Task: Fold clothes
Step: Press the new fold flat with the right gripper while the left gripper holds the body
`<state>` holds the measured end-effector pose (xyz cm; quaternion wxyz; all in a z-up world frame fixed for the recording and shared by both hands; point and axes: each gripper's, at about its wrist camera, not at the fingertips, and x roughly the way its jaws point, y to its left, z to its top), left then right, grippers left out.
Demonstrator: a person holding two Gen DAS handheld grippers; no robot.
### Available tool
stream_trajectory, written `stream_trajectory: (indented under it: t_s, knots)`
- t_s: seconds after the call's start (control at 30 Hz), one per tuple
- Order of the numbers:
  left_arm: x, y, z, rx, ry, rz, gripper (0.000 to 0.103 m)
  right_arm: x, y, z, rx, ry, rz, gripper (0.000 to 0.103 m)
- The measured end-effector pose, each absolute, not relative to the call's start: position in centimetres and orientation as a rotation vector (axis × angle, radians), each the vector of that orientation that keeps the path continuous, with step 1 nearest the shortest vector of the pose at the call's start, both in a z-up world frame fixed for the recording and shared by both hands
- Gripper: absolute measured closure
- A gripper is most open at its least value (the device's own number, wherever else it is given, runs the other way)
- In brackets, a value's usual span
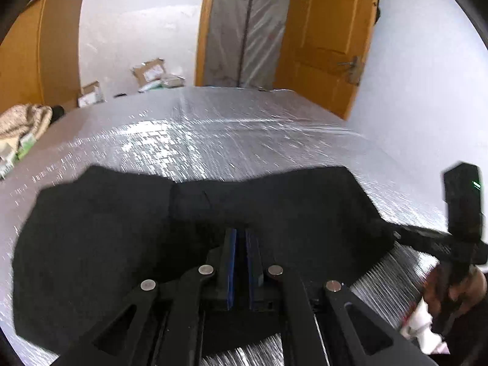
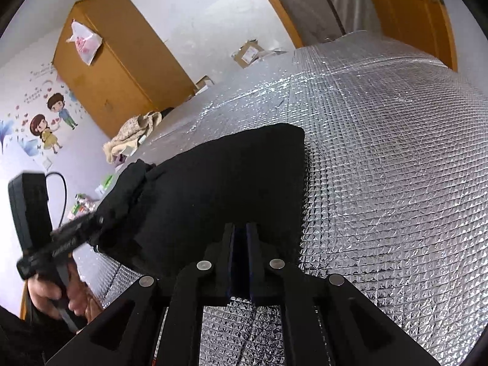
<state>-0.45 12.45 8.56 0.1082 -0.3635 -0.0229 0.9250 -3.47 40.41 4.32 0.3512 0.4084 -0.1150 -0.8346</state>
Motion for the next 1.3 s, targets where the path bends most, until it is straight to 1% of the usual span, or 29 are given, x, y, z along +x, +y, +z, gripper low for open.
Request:
stream_trajectory:
  t_s: [0.17,0.33,0.57,0.83,1.0,1.1,1.3]
  knots:
    - [-3.3,13.1,7.8,-1.111,-0.054,2.736,0.098,-3.4,39.8,4.5,1.053,-0.272,-2.171,0.095]
    - [-4.2,13.8,6.0,-1.166,-0.037,2.714,0.098,-3.5,39.7,4.5,1.046,-0.248,-2.177,0.095]
    - [-4.2,13.8,6.3,-1.160,-0.024,2.725,0.098,-4.0,39.9,4.5,1.052,-0.256,-2.165,0.096]
    - [-5.5,14.0,6.0,-1.191,-0.031,2.699,0.098,-4.7,39.5,5.9,1.047,-0.227,-2.218,0.095]
    - [-5.6,13.6,5.8,-1.194,-0.082,2.678,0.098,-6.2,39.0,5.0,1.100,-0.225,-2.222,0.095]
    - [-5.6,13.5,5.7,-1.193,-0.077,2.680,0.098,-6.3,38.6,4.8,1.083,-0.201,-2.226,0.095]
    - [-5.7,13.5,5.7,-1.194,-0.067,2.683,0.098,-6.2,38.6,4.5,1.060,-0.217,-2.228,0.096]
